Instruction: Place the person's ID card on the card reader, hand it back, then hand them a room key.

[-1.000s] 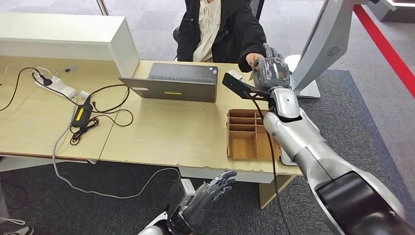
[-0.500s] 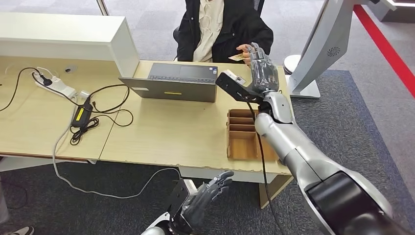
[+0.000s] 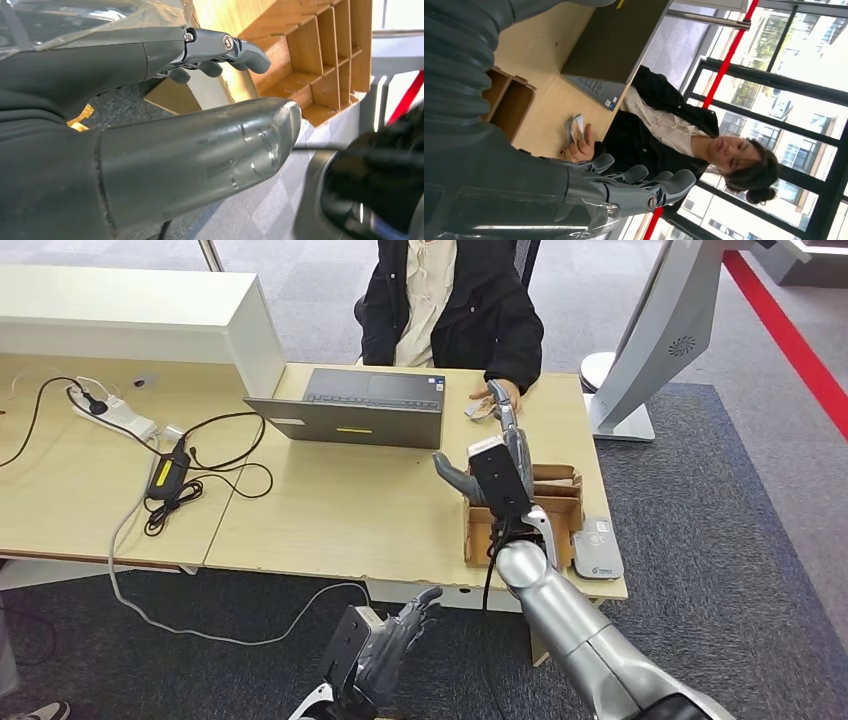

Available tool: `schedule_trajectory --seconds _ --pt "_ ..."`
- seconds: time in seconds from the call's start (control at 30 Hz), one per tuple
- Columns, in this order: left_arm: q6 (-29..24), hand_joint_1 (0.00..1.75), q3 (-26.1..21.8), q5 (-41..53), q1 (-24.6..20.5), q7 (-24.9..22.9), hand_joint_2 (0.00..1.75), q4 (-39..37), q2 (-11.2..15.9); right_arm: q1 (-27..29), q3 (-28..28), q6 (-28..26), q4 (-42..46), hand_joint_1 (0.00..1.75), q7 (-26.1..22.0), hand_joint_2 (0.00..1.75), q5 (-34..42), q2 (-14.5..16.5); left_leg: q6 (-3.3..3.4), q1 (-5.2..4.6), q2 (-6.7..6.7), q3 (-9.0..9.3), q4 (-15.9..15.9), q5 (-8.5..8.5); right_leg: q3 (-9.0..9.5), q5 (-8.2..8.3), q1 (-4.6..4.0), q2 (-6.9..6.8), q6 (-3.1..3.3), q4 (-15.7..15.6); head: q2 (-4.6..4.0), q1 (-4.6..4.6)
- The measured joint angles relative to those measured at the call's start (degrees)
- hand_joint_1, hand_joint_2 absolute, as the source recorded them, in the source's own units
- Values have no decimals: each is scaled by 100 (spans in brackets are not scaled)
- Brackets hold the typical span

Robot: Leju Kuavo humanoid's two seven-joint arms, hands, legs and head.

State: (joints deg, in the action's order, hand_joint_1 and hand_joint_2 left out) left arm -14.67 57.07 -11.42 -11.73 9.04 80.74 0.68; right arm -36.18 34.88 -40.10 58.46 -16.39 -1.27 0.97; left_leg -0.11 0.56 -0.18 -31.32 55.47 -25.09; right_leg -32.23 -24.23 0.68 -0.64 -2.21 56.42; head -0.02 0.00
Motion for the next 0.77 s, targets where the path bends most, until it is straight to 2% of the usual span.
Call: schedule_trajectory --seconds 0.17,0.33,0.6,0.77 --pt "-216 0 -61 67 108 -79 0 155 90 901 -338 -4 1249 0 2 175 -20 -133 0 -1 0 0 -1 -1 -1 0 1 1 0 0 0 -1" --pt "-393 0 -85 70 191 -82 0 298 168 1473 -624 -3 2058 0 -3 175 86 -234 0 -1 0 2 -1 0 0 0 1 1 1 0 0 -1" --pt "-446 0 -103 74 276 -67 0 427 250 2107 -967 -3 2764 0 -59 175 58 -297 0 -1 0 2 -2 -1 0 0 1 1 1 0 0 -1" --pt "-364 0 -106 77 308 -99 0 463 285 2450 -1126 -3 3082 0 76 175 -120 -315 -1 -1 0 0 -2 -1 0 -1 1 1 1 -1 0 -1"
